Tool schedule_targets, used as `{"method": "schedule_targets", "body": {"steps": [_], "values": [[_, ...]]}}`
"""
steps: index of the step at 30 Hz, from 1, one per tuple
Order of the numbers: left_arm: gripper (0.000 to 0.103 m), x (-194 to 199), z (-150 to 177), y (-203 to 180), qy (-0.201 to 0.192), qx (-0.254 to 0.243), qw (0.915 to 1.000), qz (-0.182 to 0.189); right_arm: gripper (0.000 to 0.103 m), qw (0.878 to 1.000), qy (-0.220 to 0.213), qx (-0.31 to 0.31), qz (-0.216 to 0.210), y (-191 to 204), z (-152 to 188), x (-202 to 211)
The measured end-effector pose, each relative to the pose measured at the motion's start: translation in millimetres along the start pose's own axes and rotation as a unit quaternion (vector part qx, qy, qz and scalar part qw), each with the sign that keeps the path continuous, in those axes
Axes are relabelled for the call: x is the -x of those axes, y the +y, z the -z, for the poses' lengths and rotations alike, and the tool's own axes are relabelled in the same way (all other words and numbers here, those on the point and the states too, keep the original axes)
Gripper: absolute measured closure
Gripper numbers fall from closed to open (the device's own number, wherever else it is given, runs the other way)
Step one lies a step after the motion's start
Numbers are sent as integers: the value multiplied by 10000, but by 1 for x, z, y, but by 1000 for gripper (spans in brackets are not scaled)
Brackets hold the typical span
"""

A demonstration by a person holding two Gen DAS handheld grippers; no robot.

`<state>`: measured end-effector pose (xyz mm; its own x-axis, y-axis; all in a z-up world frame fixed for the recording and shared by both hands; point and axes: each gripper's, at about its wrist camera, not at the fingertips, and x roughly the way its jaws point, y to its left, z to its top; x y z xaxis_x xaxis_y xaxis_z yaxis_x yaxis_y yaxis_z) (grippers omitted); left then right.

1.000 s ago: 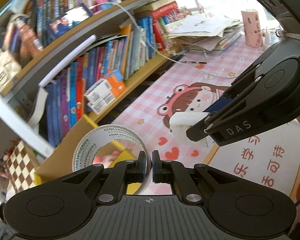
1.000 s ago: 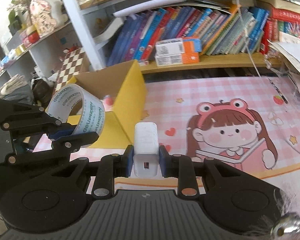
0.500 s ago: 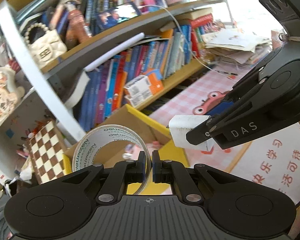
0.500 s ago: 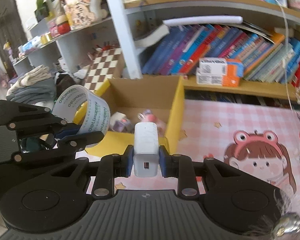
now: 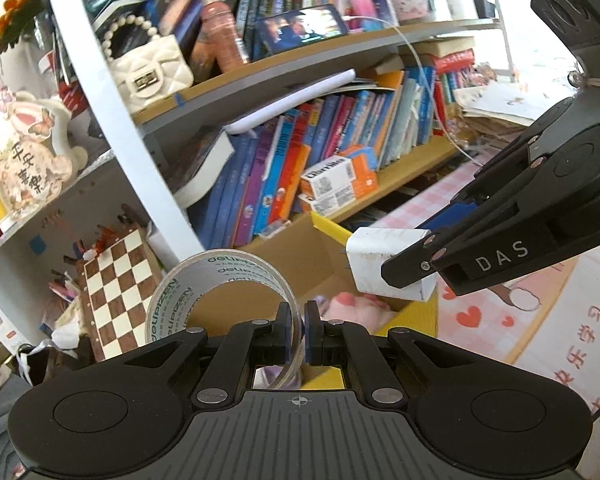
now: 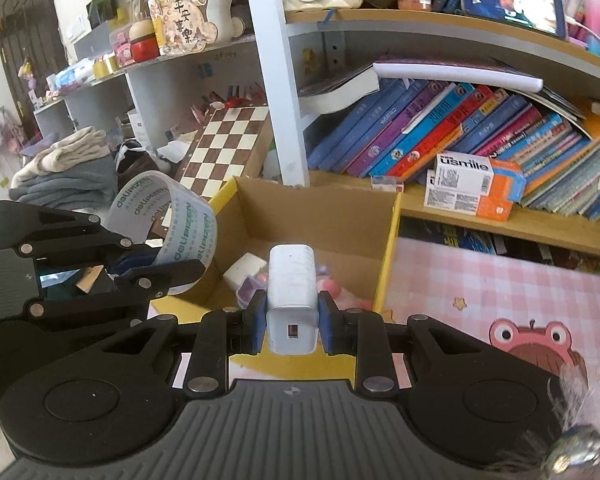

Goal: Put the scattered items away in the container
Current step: 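Lift and carry the tape roll with the left tool while the right tool carries the charger to the box, then lower the tape roll into the box with the left tool while the right tool releases the charger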

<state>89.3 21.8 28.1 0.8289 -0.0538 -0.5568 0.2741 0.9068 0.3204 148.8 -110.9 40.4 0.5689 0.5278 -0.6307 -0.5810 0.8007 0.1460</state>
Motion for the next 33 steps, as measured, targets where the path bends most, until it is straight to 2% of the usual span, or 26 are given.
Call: {"method": "schedule_targets", "body": {"steps": [5,17,21,25,33], "values": [[98,-19,0,12,56,112,9999,58,79,9999,78,101,17,0,-13,-23],[98,-82,4,30,378,154,9982,448,79,9991,323,261,115,-12,-38,-84],[98,-103,7,41,592,212,9942,873,79,9984,410,332,181,-20,-45,-104],[98,-125,8,50,863,127,9898,1123,79,9969,549,527,200,-26,-48,-126],[98,-164,3,59,1277,-422,9802,1457,79,9910,893,985,147,-34,-57,-169]]}}
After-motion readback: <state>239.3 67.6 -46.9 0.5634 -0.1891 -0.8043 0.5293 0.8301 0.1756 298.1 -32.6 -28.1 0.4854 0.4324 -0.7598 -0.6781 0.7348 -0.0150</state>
